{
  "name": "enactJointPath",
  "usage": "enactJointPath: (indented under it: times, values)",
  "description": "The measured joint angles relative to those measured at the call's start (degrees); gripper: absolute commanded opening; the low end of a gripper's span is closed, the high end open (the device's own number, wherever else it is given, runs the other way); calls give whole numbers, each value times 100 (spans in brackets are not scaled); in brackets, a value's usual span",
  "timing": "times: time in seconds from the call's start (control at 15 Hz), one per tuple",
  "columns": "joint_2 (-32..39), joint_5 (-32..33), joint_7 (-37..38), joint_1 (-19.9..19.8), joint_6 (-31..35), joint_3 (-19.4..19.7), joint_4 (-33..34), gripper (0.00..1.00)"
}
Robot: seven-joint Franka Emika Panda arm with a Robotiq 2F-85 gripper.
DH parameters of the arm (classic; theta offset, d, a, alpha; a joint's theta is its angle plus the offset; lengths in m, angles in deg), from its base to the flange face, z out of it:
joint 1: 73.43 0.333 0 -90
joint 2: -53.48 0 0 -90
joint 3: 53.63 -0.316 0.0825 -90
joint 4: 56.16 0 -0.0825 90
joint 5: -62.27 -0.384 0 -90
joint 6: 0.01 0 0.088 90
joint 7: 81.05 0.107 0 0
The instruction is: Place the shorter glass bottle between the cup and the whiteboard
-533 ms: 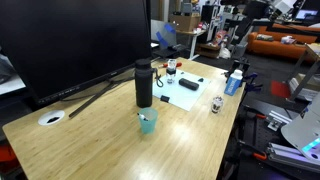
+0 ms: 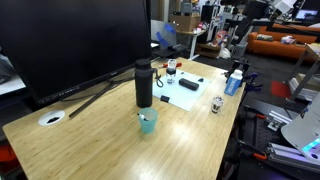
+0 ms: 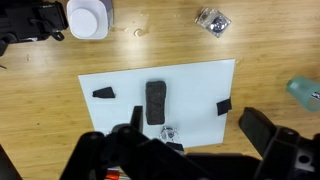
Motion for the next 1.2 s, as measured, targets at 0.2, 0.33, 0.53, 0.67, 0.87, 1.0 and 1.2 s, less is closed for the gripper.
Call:
enactJointPath:
  times: [0.2,0.33,0.53,0.67,0.87,1.0,1.2]
  values:
    - [16,-17,-128,32,-285,2,-10,100]
    - [70,-77,-464,123,-759,27,-84,100]
    - [202,-116,-1035,238,-1229,102,-406,100]
    - [354,-116,-1454,307,-1542,157,-518,100]
    - [509,-115,-1684,340,-1733,147,-498,100]
    - [490,-115,-1683,338,-1733,144,-480,100]
    - [489,-115,-1682,338,-1733,144,-479,100]
